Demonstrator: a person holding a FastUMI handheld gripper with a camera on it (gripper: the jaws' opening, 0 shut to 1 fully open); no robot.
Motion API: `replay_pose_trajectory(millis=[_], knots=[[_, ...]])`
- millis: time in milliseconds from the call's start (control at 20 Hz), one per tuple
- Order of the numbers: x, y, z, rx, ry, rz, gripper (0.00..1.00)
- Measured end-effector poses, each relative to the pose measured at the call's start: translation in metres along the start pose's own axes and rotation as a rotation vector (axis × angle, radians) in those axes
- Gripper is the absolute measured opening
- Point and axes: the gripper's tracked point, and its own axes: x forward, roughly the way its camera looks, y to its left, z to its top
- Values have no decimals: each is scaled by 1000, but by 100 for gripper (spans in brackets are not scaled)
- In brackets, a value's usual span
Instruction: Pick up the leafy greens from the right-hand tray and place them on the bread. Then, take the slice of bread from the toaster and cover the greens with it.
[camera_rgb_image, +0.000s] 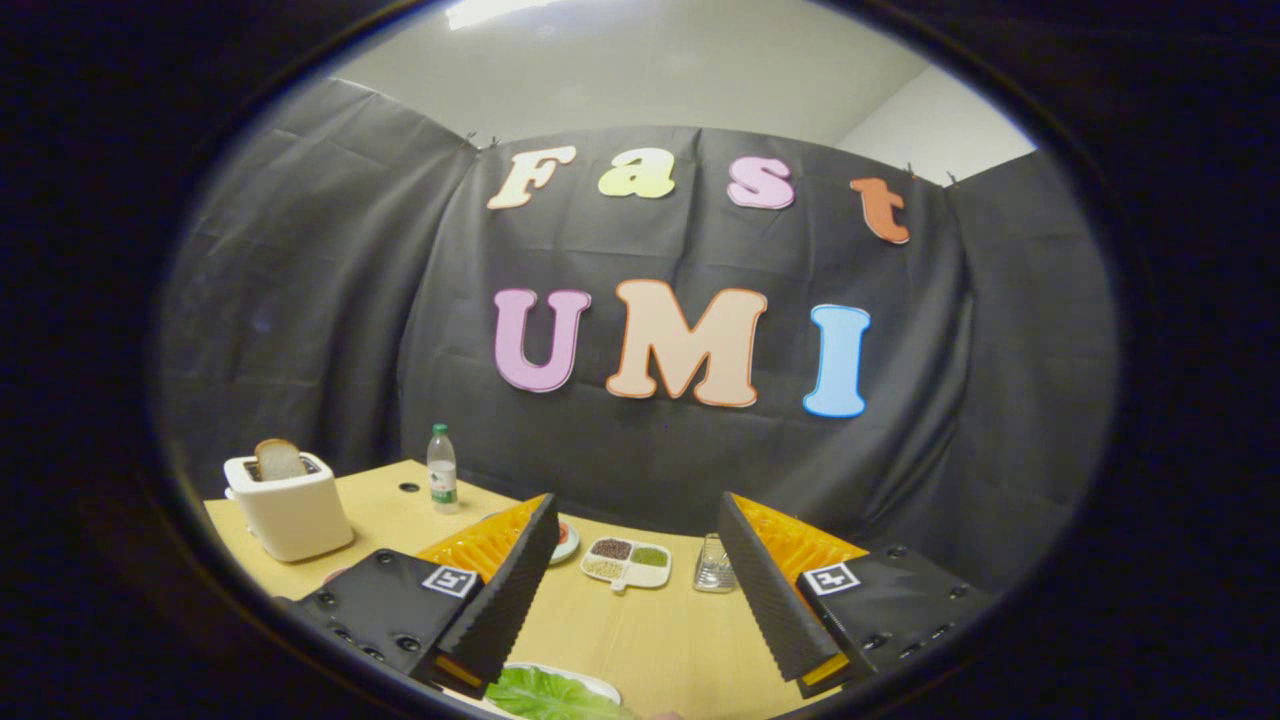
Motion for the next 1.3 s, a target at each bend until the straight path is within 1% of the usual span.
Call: replay_pose_trajectory(millis=[200, 500, 800, 900, 1150, 1300], knots=[[10, 15, -46, -25, 115, 131, 100], [14, 38, -109, -151, 278, 290, 100], [8, 65, -164, -243, 425, 466, 100], [5, 70, -188, -270, 497, 522, 100], [-8, 87, -239, -316, 653, 644, 100], [-16, 91, -267, -358, 745, 693, 100]])
